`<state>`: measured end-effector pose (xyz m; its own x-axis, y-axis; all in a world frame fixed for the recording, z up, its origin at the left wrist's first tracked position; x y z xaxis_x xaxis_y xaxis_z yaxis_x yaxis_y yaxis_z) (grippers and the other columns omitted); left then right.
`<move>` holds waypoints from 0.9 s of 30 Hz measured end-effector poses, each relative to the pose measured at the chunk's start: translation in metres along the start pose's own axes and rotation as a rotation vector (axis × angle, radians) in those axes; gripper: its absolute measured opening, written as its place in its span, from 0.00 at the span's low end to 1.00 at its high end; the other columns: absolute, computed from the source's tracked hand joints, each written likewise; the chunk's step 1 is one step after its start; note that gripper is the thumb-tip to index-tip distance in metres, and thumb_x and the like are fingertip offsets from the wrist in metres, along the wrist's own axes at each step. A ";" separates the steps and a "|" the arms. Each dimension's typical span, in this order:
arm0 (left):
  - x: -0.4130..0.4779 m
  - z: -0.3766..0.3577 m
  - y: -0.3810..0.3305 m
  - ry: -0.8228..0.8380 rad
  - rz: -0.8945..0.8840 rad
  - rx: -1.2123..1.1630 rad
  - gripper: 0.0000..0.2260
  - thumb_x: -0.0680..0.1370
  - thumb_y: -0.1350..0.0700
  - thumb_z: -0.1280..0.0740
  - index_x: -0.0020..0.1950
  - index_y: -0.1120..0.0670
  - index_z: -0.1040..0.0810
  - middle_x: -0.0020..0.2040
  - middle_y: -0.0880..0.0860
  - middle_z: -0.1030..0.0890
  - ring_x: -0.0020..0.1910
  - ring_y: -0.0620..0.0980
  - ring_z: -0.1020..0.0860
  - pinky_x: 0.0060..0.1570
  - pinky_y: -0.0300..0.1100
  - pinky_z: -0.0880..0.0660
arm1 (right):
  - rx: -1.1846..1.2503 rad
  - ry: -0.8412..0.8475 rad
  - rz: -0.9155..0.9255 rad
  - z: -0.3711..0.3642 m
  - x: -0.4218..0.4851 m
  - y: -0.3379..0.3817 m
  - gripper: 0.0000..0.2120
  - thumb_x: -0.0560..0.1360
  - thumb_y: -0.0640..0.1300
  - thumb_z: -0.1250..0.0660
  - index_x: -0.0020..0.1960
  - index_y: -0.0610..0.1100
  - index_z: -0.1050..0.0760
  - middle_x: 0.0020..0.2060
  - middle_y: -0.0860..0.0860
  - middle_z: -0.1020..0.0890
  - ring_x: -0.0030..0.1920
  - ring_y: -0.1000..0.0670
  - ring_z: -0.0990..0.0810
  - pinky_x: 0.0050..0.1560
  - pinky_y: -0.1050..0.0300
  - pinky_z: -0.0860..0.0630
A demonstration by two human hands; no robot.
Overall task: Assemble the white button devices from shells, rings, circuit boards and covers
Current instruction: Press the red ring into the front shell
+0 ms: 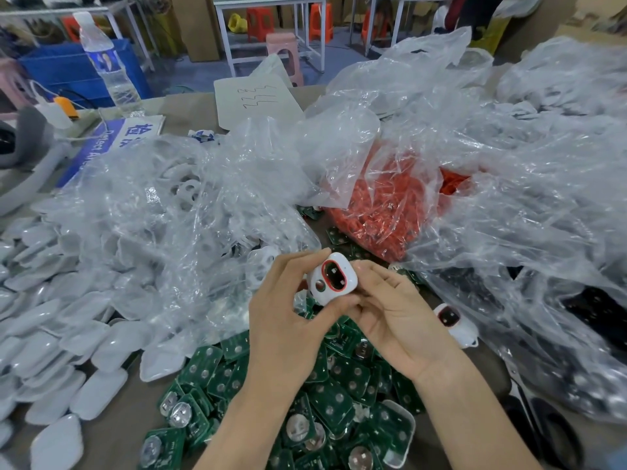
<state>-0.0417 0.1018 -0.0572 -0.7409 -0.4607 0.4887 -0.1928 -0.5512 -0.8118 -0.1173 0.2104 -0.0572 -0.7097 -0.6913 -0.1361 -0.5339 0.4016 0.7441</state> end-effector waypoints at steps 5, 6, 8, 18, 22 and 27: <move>-0.002 -0.001 0.006 -0.079 0.033 0.118 0.18 0.69 0.50 0.23 0.56 0.47 0.22 0.52 0.42 0.23 0.50 0.35 0.25 0.48 0.28 0.28 | -0.102 -0.003 0.083 0.000 0.000 -0.004 0.13 0.68 0.42 0.29 0.49 0.36 0.17 0.48 0.38 0.16 0.48 0.46 0.16 0.49 0.59 0.20; -0.002 -0.001 0.007 -0.092 0.032 0.150 0.17 0.69 0.54 0.22 0.56 0.49 0.22 0.51 0.43 0.23 0.49 0.35 0.25 0.48 0.26 0.29 | -0.134 -0.012 0.104 -0.001 0.000 -0.005 0.14 0.65 0.42 0.27 0.48 0.37 0.16 0.48 0.39 0.16 0.48 0.46 0.16 0.49 0.59 0.20; -0.002 -0.002 0.006 -0.104 0.033 0.192 0.17 0.69 0.57 0.23 0.54 0.49 0.24 0.49 0.42 0.25 0.48 0.35 0.26 0.46 0.23 0.31 | -0.176 -0.053 0.139 -0.001 0.000 -0.009 0.14 0.61 0.42 0.25 0.46 0.39 0.16 0.45 0.41 0.15 0.47 0.47 0.16 0.49 0.60 0.21; -0.004 -0.008 0.007 -0.053 -0.009 0.219 0.18 0.68 0.63 0.23 0.53 0.54 0.25 0.48 0.42 0.30 0.48 0.28 0.29 0.46 0.21 0.33 | -0.252 -0.208 0.177 0.001 -0.001 -0.010 0.15 0.70 0.28 0.30 0.50 0.45 0.22 0.40 0.42 0.15 0.42 0.44 0.17 0.44 0.54 0.19; -0.003 -0.010 0.007 0.020 0.008 0.176 0.16 0.71 0.61 0.25 0.55 0.52 0.24 0.49 0.45 0.26 0.49 0.35 0.27 0.45 0.27 0.29 | -0.313 -0.228 0.206 0.001 -0.003 -0.009 0.14 0.71 0.29 0.30 0.50 0.45 0.22 0.40 0.41 0.15 0.42 0.44 0.16 0.46 0.52 0.20; -0.004 -0.010 0.007 0.074 0.055 0.107 0.18 0.73 0.61 0.26 0.58 0.46 0.25 0.51 0.41 0.26 0.50 0.38 0.25 0.47 0.39 0.25 | -0.359 -0.233 0.236 0.003 -0.003 -0.005 0.14 0.71 0.30 0.30 0.50 0.47 0.22 0.39 0.43 0.15 0.42 0.45 0.16 0.44 0.56 0.21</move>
<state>-0.0470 0.1068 -0.0685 -0.7948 -0.4418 0.4161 -0.0836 -0.5994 -0.7961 -0.1140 0.2120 -0.0631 -0.8981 -0.4371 -0.0482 -0.1825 0.2706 0.9452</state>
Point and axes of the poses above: each hand's wrist, its own x-axis towards the middle knuckle, its own z-axis out of the back of the hand, y = z × x, the point moved 2 cm from there along x, towards the middle knuckle
